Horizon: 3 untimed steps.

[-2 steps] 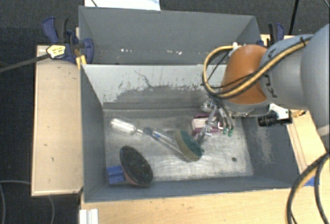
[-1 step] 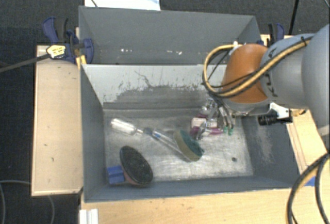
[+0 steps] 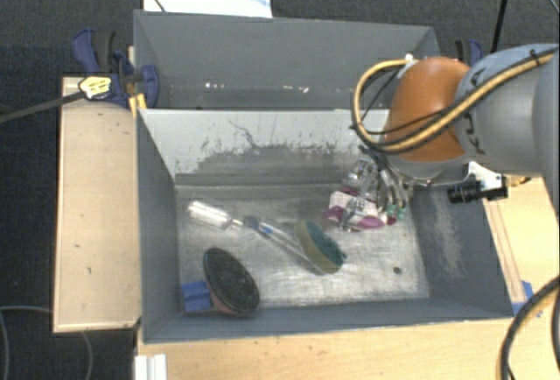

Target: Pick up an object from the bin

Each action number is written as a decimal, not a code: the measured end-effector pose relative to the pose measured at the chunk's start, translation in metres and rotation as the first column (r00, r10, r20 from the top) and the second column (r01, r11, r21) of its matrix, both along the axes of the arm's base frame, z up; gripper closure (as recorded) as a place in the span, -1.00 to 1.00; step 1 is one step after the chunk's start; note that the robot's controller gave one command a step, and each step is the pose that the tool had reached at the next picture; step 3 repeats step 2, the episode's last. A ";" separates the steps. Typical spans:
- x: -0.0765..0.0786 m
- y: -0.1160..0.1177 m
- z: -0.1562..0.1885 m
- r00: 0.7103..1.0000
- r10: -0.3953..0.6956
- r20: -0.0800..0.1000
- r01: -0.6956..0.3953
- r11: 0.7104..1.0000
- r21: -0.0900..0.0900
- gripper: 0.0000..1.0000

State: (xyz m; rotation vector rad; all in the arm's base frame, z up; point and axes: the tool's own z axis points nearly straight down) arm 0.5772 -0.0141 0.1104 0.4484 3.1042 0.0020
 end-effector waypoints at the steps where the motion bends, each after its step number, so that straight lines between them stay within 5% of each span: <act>1: 0.001 0.000 0.029 1.000 0.003 0.000 -0.003 1.000 0.000 1.00; 3: 0.002 0.001 0.059 1.000 0.008 0.000 -0.008 1.000 0.000 1.00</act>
Offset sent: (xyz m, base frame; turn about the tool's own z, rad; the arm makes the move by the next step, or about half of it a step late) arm 0.0001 0.0000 0.0277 0.0000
